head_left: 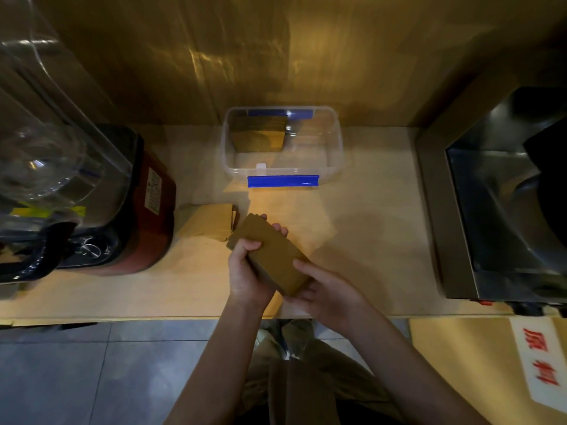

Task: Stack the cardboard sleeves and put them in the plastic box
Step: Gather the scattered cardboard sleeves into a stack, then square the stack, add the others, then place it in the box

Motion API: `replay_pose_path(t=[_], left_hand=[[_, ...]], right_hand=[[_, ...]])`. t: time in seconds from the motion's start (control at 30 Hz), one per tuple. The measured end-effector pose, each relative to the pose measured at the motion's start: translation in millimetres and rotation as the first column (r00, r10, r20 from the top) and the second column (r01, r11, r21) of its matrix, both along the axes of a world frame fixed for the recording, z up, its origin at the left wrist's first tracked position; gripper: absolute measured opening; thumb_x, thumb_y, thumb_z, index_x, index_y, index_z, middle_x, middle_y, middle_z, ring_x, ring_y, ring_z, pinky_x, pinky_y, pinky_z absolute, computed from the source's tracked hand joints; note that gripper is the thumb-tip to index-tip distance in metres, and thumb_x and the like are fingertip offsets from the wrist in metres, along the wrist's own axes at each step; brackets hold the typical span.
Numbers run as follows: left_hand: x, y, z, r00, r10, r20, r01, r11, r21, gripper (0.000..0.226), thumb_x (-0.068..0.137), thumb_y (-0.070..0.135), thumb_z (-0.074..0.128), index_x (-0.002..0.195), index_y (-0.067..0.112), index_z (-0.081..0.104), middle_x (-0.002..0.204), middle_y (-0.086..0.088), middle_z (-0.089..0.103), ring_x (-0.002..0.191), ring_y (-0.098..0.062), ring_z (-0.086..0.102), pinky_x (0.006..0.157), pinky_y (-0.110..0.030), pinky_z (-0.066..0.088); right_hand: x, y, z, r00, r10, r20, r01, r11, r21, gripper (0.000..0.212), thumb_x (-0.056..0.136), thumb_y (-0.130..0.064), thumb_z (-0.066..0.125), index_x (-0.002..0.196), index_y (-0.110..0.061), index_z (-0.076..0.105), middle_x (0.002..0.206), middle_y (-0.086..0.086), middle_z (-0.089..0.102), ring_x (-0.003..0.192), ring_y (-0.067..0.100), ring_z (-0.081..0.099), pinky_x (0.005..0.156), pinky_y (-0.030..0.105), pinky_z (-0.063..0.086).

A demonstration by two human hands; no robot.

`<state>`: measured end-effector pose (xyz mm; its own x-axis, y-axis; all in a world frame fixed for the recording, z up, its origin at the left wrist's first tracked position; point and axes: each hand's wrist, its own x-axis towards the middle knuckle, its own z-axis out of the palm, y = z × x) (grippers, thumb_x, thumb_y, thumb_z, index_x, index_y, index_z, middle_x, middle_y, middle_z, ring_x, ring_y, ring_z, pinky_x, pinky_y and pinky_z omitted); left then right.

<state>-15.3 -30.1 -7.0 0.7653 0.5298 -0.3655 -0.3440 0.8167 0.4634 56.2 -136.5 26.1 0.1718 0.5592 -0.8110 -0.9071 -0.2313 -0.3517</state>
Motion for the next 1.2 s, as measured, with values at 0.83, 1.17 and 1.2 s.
replay_pose_path(t=[0.83,1.17,1.2], left_hand=[[5,5,-58,0.604,0.113,-0.789,0.629,0.541,0.559,0.057,0.083,0.015,0.062,0.135,0.014,0.038,0.122,-0.004,0.055,0.113,-0.013,0.049,0.099,-0.030,0.043],[3,1,-63,0.590,0.205,-0.781,0.608,0.523,0.597,0.046,0.083,0.006,0.059,0.127,0.013,0.047,0.116,0.001,0.057,0.112,-0.012,0.054,0.095,-0.023,0.043],[3,2,-62,0.592,0.202,-0.780,0.607,0.525,0.597,0.047,0.083,0.007,0.059,0.129,0.013,0.046,0.117,0.002,0.056,0.112,-0.010,0.053,0.095,-0.022,0.042]], right_hand=[[41,-8,-90,0.458,0.397,0.795,-0.151,0.916,-0.371,0.035,0.086,-0.006,0.057,0.120,-0.012,0.051,0.109,-0.003,0.057,0.104,0.012,0.053,0.088,0.023,0.040],[44,-13,-92,0.455,0.363,0.813,-0.184,0.932,-0.313,0.034,0.087,-0.007,0.055,0.120,-0.013,0.052,0.108,0.001,0.061,0.102,0.018,0.059,0.085,0.025,0.048],[46,-13,-92,0.461,0.364,0.809,-0.185,0.931,-0.314,0.038,0.086,-0.007,0.056,0.123,-0.014,0.049,0.112,0.001,0.060,0.104,0.017,0.058,0.088,0.026,0.047]])
